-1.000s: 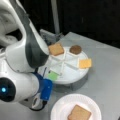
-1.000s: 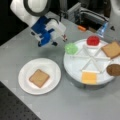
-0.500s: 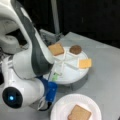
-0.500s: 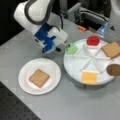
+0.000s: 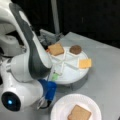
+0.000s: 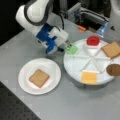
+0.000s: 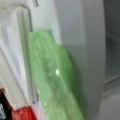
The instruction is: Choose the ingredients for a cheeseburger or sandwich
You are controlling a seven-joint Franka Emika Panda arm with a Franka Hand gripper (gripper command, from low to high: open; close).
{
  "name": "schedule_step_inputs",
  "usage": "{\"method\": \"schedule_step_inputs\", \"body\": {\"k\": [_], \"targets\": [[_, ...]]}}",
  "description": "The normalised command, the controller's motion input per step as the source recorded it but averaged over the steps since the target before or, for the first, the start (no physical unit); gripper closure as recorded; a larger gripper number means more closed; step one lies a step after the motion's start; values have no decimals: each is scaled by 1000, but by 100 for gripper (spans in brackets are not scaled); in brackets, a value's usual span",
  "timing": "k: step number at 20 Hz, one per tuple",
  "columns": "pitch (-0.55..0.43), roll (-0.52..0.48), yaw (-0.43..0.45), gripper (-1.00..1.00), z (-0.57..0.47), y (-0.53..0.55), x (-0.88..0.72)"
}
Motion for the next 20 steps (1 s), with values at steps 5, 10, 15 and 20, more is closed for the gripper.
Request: {"method": "schedule_step_inputs", "body": {"k": [5, 10, 15, 20], "targets": [[-18, 122, -39, -100, 47, 107, -26], [-55, 69, -42, -100, 47, 155, -33], [-53, 60, -57, -100, 69, 155, -87], [-34, 53, -61, -100, 107, 123, -127]]}}
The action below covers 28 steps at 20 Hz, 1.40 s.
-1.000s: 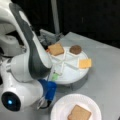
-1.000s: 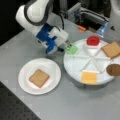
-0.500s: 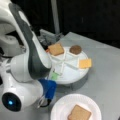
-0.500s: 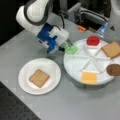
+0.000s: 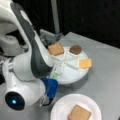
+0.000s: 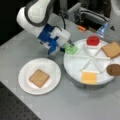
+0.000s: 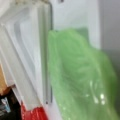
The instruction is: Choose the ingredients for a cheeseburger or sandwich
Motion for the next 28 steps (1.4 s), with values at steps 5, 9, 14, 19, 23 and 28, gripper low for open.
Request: {"method": "schedule_step_inputs", "body": {"k": [5, 9, 14, 19, 23, 28], "targets": [[-44, 25, -64, -100, 117, 104, -135], [-49, -4, -57, -100, 149, 58, -157], [-43, -24, -43, -100, 156, 14, -175], [-29, -29, -36, -100, 107, 35, -208], [-48, -33, -56, -100, 43, 119, -230], [-82, -45, -73, -100, 13, 157, -218]]}}
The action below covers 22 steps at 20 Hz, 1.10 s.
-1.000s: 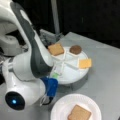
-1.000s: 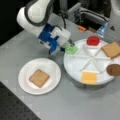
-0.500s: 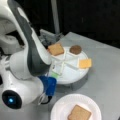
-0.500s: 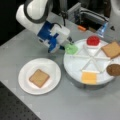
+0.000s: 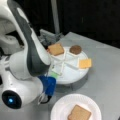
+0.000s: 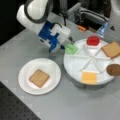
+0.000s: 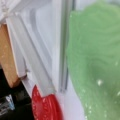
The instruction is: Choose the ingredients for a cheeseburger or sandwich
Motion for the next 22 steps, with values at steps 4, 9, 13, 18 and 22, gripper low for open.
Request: {"method": "schedule_step_inputs", "body": {"k": [4, 9, 13, 18, 22], "targets": [[-116, -89, -73, -100, 44, 131, -171], [-116, -143, -57, 100, 93, 100, -144], [-112, -150, -40, 100, 121, 77, -130], [-101, -113, -31, 100, 127, 136, -138], [-90, -97, -31, 100, 111, 174, -143]]}}
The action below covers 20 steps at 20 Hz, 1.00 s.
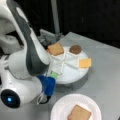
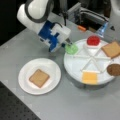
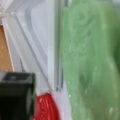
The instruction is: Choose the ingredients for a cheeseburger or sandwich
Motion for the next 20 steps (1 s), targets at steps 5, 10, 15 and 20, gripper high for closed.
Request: {"method": "schedule_step_inputs", "body": {"k": [5, 10, 15, 20], "targets": [[-87, -92, -41, 100, 78, 163, -148], [-75, -91, -49, 100, 80, 143, -156], [-59, -102, -61, 100, 146, 161, -175], [-21, -144, -91, 100, 297, 208, -226]]}}
